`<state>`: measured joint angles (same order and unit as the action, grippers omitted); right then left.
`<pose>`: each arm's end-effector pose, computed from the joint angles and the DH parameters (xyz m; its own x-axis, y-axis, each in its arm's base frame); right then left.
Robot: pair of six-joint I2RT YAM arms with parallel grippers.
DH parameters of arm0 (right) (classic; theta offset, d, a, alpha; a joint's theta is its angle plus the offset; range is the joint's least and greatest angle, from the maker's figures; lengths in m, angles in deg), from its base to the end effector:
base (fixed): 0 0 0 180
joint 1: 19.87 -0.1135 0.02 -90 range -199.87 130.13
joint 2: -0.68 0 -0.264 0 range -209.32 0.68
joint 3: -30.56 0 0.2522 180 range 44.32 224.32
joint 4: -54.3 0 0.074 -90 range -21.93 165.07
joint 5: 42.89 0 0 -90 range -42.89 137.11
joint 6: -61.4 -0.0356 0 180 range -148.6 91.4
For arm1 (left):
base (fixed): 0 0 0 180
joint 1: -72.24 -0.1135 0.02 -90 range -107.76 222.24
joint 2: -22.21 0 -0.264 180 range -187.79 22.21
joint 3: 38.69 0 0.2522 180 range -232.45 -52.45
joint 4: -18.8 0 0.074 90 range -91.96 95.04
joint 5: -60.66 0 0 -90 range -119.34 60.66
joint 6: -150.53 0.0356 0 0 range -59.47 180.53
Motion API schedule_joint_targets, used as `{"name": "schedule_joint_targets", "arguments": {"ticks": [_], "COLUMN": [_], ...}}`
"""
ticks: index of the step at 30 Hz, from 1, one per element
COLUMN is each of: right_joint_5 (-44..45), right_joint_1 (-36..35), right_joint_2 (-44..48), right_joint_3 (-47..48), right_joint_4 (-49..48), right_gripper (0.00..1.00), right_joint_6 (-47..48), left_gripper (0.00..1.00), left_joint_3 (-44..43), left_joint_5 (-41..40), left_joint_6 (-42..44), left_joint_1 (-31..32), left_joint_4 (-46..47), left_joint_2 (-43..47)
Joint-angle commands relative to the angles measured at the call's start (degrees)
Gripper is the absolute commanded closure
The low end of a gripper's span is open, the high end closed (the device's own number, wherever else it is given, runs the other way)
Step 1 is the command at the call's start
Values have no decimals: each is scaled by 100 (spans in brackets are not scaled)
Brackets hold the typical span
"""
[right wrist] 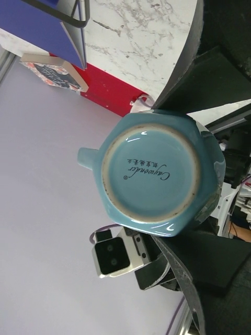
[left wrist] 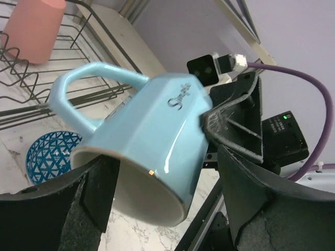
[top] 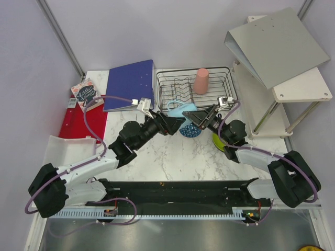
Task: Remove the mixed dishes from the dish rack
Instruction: Pick up the cup from the dish rack.
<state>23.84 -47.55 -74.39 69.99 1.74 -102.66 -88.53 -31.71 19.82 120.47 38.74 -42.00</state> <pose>0.2229 0.1328 0.2527 -0.6614 0.6505 -0.3733 -0.4569 0.0452 0.8883 0.1733 -0.1918 0.2992 -0.4191 -0.5090 -0.7518 0.5863 0.4806 -0.6522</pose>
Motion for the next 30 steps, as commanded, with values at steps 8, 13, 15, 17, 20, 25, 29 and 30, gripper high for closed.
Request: {"name": "schedule_joint_targets", "arguments": {"ticks": [8,13,15,17,20,25,29,30], "right_joint_5": [112,-72,-56,137,909,2761,3547,3618], "right_joint_1": [-220,-238,-238,-238,-238,-238,-238,-229], "right_joint_2": [-148,-70,289,832,1553,1917,1987,2048], "right_joint_3": [-132,-36,165,394,938,2221,2645,2619], "right_joint_4": [-821,-374,660,2294,4342,7144,7933,7959], "right_gripper": [100,60,34,13,2,2,2,2], "right_joint_6": [111,383,865,1687,2543,3793,4110,4110], "left_gripper": [98,98,98,98,98,98,98,98], "left_joint_3": [-58,-223,-426,-707,-918,-1393,-1543,-1586], "left_joint_5": [211,377,430,466,457,255,35,-9], "left_joint_6": [-86,-87,10,212,528,1047,1170,1179], "left_joint_1": [-33,-85,-181,-252,-358,-437,-446,-454], "left_joint_4": [586,-97,-624,-1486,-2321,-3867,-4458,-4537], "left_joint_2": [101,197,285,425,654,1023,1191,1217]}}
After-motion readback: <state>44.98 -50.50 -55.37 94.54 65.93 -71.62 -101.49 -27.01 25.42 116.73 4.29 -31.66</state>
